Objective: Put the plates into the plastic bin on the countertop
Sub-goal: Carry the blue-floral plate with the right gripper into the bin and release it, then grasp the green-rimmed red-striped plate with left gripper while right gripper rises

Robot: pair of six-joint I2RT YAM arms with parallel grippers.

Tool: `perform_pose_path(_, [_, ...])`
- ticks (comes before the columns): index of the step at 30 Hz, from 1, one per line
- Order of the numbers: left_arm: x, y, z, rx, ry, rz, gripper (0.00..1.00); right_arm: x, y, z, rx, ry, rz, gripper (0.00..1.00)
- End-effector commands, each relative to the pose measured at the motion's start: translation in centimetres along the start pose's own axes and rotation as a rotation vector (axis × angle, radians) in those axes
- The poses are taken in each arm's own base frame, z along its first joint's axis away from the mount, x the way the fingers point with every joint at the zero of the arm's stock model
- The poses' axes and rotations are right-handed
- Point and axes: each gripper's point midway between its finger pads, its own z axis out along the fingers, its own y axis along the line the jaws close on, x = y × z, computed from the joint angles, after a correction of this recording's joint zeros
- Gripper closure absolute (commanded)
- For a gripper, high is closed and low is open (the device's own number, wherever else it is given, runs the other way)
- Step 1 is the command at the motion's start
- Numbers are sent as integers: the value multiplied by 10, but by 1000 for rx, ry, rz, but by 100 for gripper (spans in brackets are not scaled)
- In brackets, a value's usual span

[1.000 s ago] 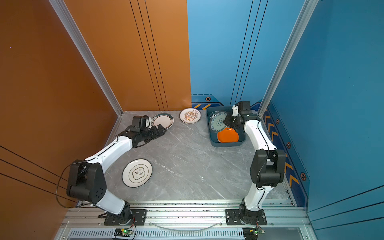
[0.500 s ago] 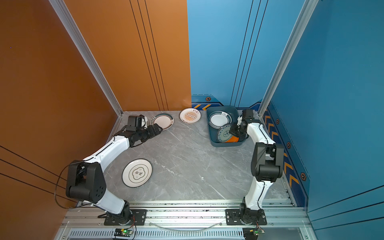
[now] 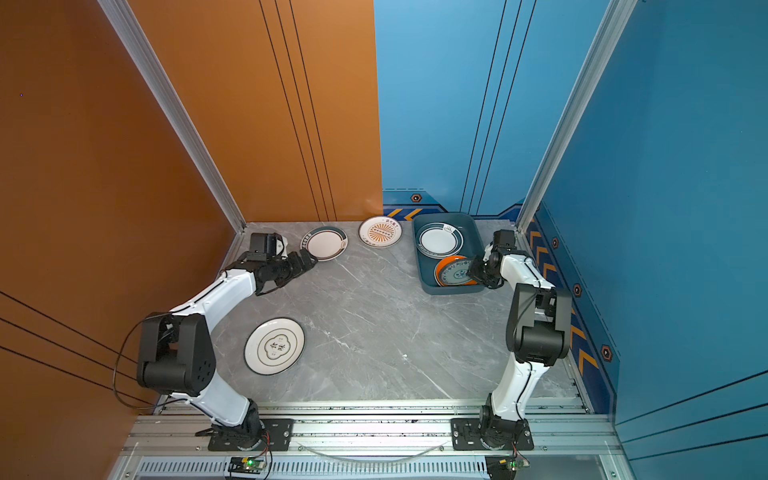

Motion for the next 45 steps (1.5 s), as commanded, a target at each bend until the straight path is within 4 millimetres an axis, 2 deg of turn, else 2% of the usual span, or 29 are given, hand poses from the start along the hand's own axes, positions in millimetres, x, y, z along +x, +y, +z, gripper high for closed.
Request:
perform_pose_path(1, [-5,-10,-1,40,-3,29,2,3,-5,-7,23,4,5,63])
perform_pose_path(7, [-6,-1,4,23,1,28,2,-2,-3,-20,24,-28,4,54])
perform_pose_path(12, [-10,11,14,-4,13,16,2,-9,-6,-47,94,-90,-24,50])
perform_pose_path(18, [-16,14,16,-10,5,14,2,-11,-6,-78,198,-149,-87,49])
perform_pose_path(24, [-30,19,23,-27,-4,18,2,-7,15,-93,177,-166,-134,49])
perform_pose_path(28, [-46,34,48,-69,25,-12,2,-3,38,-103,107,-179,-159,49])
perform_pose_path(32, [-71,52,72,-102,9,-74,2,6,67,-111,35,-177,-201,48])
perform_pose_path(35, [-85,64,89,-119,1,-104,2,13,80,-112,9,-162,-227,42])
perform_pose_path(37, [-94,70,100,-118,-3,-130,2,16,89,-114,-31,-157,-230,32])
perform_pose_path(39, [-99,77,108,-119,-6,-153,1,19,98,-114,-77,-151,-232,20])
perform_pose_path(40, [-102,79,112,-117,-10,-158,1,20,103,-115,-106,-151,-232,1])
perform_pose_path(45, [-110,75,132,-73,-4,-168,2,28,119,-115,-192,-138,-230,0])
